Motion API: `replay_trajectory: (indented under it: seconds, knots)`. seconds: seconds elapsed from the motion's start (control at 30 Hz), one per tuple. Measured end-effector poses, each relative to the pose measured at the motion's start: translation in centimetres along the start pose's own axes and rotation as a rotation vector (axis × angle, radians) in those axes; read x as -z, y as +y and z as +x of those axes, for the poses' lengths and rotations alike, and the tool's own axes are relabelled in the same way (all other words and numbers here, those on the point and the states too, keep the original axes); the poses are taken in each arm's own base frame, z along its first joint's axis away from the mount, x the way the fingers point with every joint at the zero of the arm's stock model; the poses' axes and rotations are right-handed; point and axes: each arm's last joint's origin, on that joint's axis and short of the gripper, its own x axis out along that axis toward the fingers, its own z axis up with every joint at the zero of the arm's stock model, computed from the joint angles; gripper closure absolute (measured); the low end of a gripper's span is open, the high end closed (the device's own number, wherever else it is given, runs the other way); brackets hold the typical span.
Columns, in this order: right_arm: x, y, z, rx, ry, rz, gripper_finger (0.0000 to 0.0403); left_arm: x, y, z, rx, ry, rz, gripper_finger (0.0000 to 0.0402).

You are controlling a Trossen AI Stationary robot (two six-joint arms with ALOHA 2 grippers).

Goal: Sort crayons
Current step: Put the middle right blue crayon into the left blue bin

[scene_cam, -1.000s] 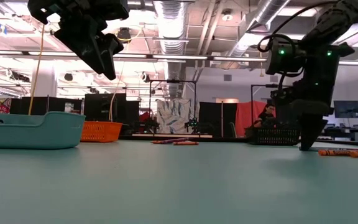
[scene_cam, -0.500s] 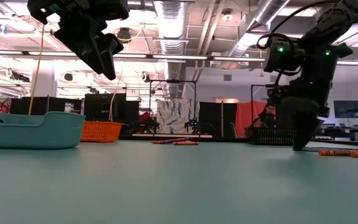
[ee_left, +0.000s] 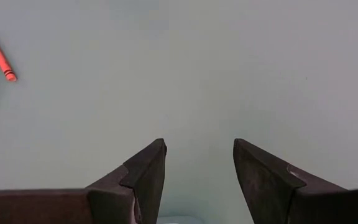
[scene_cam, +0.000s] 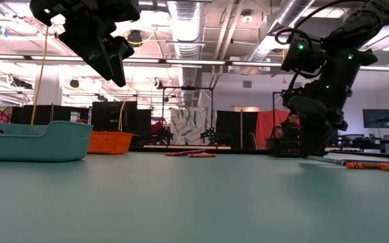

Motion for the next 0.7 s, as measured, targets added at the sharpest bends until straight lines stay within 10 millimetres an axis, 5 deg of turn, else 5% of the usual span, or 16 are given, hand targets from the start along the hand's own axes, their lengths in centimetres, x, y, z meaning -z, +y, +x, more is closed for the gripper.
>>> replay_trajectory:
  seconds: [0.7]
  knots:
    - [0.29,0.36,-0.09,0.0,0.001,0.133,0.0403,0.0,0.0,0.0,0.0,0.0,0.001,0.0223]
